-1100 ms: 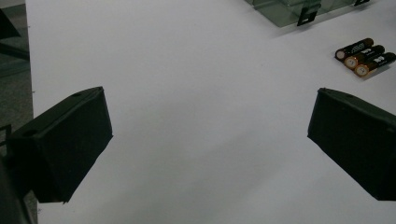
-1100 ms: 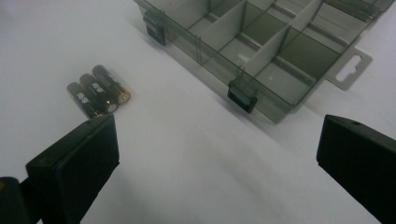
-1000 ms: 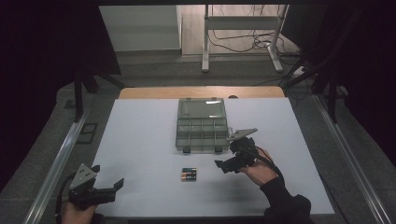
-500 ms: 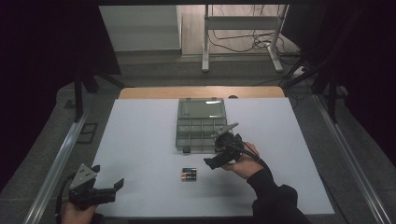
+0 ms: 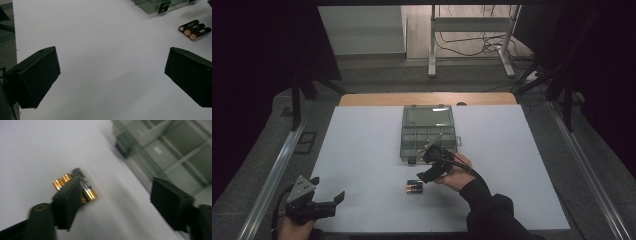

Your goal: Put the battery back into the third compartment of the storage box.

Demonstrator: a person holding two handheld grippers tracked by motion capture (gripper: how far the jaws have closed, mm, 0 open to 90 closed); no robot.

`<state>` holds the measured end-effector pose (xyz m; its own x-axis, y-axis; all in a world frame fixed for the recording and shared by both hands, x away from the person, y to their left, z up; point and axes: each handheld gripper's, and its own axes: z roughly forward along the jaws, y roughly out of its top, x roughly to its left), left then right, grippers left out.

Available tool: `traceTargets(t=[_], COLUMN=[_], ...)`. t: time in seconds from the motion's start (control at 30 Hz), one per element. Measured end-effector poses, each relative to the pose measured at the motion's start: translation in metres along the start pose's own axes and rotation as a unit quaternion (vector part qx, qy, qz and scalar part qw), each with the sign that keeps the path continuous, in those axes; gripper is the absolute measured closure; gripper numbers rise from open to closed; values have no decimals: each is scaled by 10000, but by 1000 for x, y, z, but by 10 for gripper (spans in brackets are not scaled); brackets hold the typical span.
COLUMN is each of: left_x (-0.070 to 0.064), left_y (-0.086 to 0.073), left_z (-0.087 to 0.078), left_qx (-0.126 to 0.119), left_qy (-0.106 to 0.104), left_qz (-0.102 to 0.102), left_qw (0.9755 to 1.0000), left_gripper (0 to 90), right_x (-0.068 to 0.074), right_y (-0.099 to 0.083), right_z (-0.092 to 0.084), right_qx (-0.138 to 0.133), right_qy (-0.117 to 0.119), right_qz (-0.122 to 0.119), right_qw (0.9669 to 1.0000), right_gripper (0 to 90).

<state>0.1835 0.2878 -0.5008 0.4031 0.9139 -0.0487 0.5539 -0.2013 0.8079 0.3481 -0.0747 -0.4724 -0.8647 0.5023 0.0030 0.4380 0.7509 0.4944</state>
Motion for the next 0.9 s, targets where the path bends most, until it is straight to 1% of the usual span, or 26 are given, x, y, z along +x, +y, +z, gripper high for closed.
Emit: traceTargets(t=[0.03,0.07,0.1,0.13,0.17,0.2,0.23,0.3,0.4,0.43,0.53,0.67,0.7,0.73,0.77,0.8,0.83,0.87,0.9], left_x=[0,0,0,0,0,0,0,0,-1,-1,-1,-1,-1,-1,-1,-1,0,0,0], left_y=[0,0,0,0,0,0,0,0,0,0,0,0,0,0,0,0,0,0,0], left_z=[0,0,0,0,0,0,0,0,0,0,0,0,0,0,0,0,0,0,0], left_qx=[0,0,1,1,3,7,9,15,16,14,14,12,12,11,11,11,8,8,5], left_qy=[0,0,0,1,0,-3,-5,-3,-2,-1,-3,-7,-7,-8,-9,-10,-12,-14,-17], left_qz=[5,5,8,11,18,25,31,39,45,47,50,47,48,47,48,47,46,46,42], left_qw=[10000,10000,10000,10000,10000,10000,10000,10000,10000,10000,10000,10000,10000,10000,10000,10000,10000,10000,10000], left_gripper=[4,4,4,4,4,5,6,6,7,7,8,7,8,8,8,8,8,8,8], right_x=[3,3,4,4,5,6,7,8,10,10,12,12,12,13,14,14,13,13,13], right_y=[3,3,5,5,6,7,8,8,9,9,10,10,11,11,11,11,10,10,10], right_z=[6,6,10,10,12,16,20,21,28,28,32,37,38,39,43,43,47,47,47], right_qx=[83,83,166,166,189,226,268,286,364,364,432,458,500,515,587,587,651,651,633], right_qy=[141,141,228,228,285,350,394,396,424,424,444,536,563,531,503,503,417,417,378], right_qz=[-88,-88,-130,-130,-129,-123,-150,-182,-312,-312,-373,-399,-442,-440,-510,-510,-625,-625,-693], right_qw=[9998,9998,9995,9995,9993,9991,9988,9986,9980,9980,9974,9967,9962,9963,9957,9957,9950,9950,9949], right_gripper=[338,338,386,386,406,427,468,483,547,547,584,625,636,652,677,677,733,733,755])
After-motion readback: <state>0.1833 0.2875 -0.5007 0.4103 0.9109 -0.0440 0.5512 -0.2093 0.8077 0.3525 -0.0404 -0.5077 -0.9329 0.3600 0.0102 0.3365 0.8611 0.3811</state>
